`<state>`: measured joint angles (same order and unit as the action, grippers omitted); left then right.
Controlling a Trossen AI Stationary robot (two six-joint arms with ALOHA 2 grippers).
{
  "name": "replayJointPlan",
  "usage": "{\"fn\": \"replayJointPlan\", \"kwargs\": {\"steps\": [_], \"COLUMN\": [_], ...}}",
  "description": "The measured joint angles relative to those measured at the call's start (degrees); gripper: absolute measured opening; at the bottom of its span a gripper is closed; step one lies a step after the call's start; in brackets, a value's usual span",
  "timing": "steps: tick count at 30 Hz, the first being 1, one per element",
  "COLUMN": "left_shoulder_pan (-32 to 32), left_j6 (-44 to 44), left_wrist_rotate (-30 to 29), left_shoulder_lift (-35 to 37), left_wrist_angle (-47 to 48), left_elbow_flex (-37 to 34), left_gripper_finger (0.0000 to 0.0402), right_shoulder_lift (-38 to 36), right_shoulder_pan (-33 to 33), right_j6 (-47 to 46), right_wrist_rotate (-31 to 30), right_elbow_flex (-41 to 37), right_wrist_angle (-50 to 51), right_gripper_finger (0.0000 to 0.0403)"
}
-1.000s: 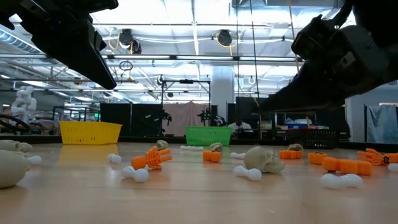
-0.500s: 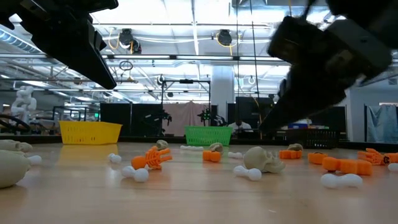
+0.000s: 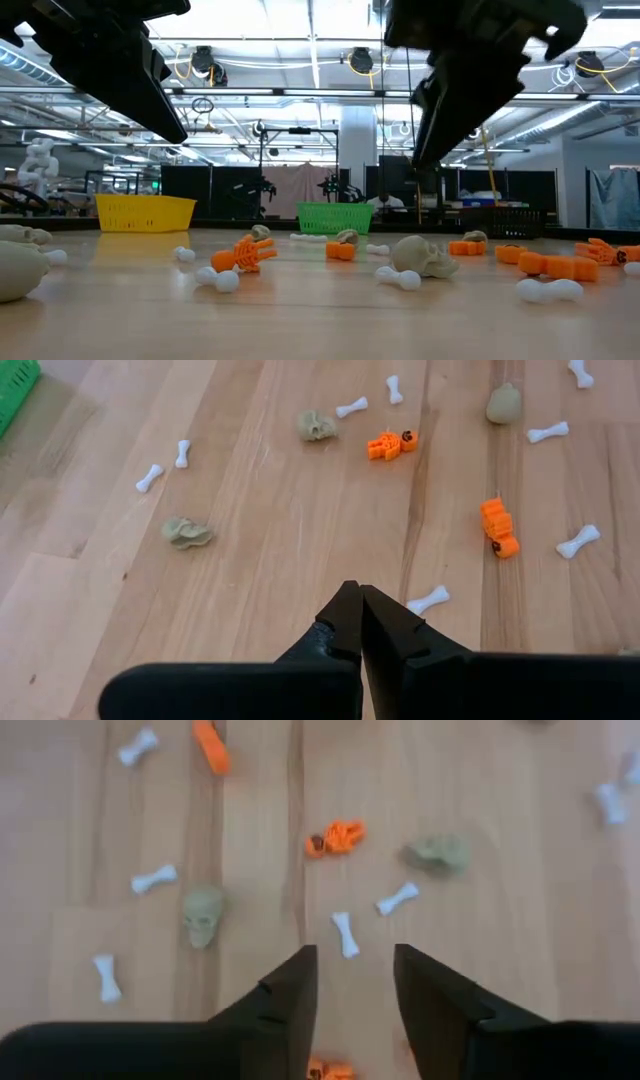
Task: Sort Halloween decoration
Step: Put the white bone toy into the black bin
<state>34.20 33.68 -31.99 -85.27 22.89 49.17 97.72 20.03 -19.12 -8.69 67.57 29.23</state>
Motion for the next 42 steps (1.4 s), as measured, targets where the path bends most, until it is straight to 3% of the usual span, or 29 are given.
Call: {"fn": "replayJointPlan", "kwargs": {"steps": [6,18,27,42], "left_shoulder_pan": [0.00,0.00,0.00,0.00], "left_j6": [-0.03,-0.03,-0.03,-0.03], "left_wrist_rotate": [0.00,0.00,0.00,0.00], "left_shoulder_lift": [0.00,0.00,0.00,0.00], "left_wrist_angle": [-0.03,0.01,-0.08,-0.10], "left_elbow_flex": [0.00,0.02,0.02,0.02], "left_gripper_finger": [0.0006,0.0006,0.0006,0.0006], "right_shoulder_lift": [6.70,17.14,17.44,17.51], "right_shoulder_pan": [-2.15,-2.35,-2.88,-4.00], "right_j6": [3.83,8.17,11.24,11.08], "right_wrist_rotate": [5.66,4.16,4.29,5.94], "right_elbow_flex": [0.53,10.77,11.63,11.56], "right_wrist_angle": [-0.60,7.88,8.51,7.47], "right_gripper_finger": [0.0151,0.0151,0.0147,0.0088]}}
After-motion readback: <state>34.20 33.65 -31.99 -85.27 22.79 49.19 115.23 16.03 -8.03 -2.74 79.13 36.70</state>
